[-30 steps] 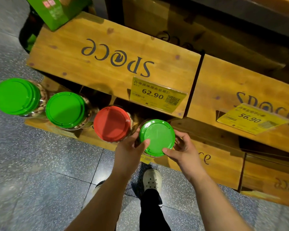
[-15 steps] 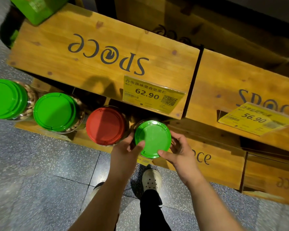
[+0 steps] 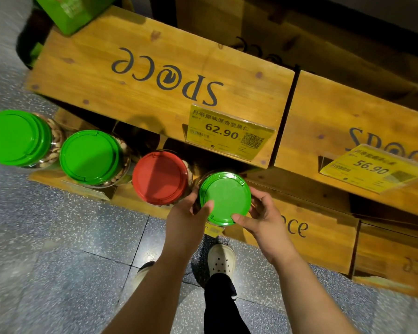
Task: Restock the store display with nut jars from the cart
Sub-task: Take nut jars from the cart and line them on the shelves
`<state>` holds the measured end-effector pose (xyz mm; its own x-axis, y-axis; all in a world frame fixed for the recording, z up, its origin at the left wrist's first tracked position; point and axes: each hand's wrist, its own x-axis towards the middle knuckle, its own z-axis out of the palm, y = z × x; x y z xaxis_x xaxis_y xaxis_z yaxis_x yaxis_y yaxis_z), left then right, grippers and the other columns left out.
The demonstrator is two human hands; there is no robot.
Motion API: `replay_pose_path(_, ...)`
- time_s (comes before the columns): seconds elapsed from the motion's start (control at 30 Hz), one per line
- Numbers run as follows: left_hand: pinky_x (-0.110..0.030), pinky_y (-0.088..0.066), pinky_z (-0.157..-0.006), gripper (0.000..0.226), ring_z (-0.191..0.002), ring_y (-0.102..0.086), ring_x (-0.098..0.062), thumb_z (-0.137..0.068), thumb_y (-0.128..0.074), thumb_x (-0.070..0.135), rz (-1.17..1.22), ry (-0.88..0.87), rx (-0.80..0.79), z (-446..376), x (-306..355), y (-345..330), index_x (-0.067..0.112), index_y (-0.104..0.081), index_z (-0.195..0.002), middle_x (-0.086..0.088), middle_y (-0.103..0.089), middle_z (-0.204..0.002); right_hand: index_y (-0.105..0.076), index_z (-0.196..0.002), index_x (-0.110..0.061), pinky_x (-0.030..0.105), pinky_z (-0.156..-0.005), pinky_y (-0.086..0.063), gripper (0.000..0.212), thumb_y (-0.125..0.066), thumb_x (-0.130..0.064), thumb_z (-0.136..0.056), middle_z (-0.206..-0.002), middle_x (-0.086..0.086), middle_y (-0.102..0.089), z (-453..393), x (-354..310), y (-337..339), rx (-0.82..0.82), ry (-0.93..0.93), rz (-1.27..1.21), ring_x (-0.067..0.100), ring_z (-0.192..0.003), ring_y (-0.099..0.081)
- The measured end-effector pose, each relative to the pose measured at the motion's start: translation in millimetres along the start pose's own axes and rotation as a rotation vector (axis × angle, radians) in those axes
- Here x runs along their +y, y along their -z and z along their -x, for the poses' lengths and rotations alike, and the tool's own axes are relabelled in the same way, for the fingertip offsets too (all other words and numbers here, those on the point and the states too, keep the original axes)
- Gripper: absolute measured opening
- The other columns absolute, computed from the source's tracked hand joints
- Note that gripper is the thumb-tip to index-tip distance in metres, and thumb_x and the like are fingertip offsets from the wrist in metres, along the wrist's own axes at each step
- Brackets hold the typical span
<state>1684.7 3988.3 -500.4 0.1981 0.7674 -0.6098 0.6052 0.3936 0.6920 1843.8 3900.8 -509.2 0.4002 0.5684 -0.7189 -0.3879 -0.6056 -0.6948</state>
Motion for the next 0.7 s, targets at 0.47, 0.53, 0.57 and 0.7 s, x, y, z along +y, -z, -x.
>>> replay_pose_path(0.47, -0.015, -0.035, -0.098, 0.068, -0.134, -0.054, -0.023, -0.096, -0.070, 0.032, -0.230, 0.053, -0.160, 77, 70, 31, 0.004, -0.043, -0.152, -0.014, -0.057, -0.147, -0.057, -0.138, -0.017, 0.044, -0.109, -0.045, 0.065, -0.086, -0.016, -0.080, -0.140, 0.004, -0.058, 65, -58, 0, 0.122, -0.010, 0.333, 0.021, -0.131, -0.053)
replay_pose_path(0.53, -0.017, -0.030, -0.108, 0.070, -0.142, -0.046, -0.022, -0.097, -0.066, 0.039, -0.285, 0.024, -0.184, 93, 85, 39, 0.008, -0.040, -0.155, -0.011, -0.049, -0.154, -0.060, -0.134, -0.019, 0.042, -0.106, -0.047, 0.061, -0.087, -0.019, -0.079, -0.136, 0.002, -0.061, 86, -70, 2, 0.130, 0.005, 0.385, 0.020, -0.128, -0.055)
replay_pose_path(0.57, -0.023, -0.030, -0.113, 0.070, -0.143, -0.044, -0.022, -0.098, -0.063, 0.043, -0.337, -0.004, -0.189, 102, 96, 44, 0.012, -0.039, -0.156, -0.008, -0.047, -0.156, -0.061, -0.132, -0.019, 0.040, -0.104, -0.047, 0.059, -0.087, -0.020, -0.079, -0.134, 0.002, -0.062, 99, -77, 5, 0.132, 0.017, 0.408, 0.020, -0.125, -0.057)
replay_pose_path(0.7, -0.035, -0.037, -0.112, 0.066, -0.138, -0.049, -0.026, -0.098, -0.062, 0.045, -0.491, -0.169, -0.191, 147, 137, 68, 0.017, -0.042, -0.154, -0.008, -0.051, -0.153, -0.063, -0.128, -0.019, 0.036, -0.099, -0.050, 0.056, -0.088, -0.025, -0.078, -0.124, 0.003, -0.066, 159, -106, 13, 0.164, 0.091, 0.527, 0.019, -0.117, -0.062)
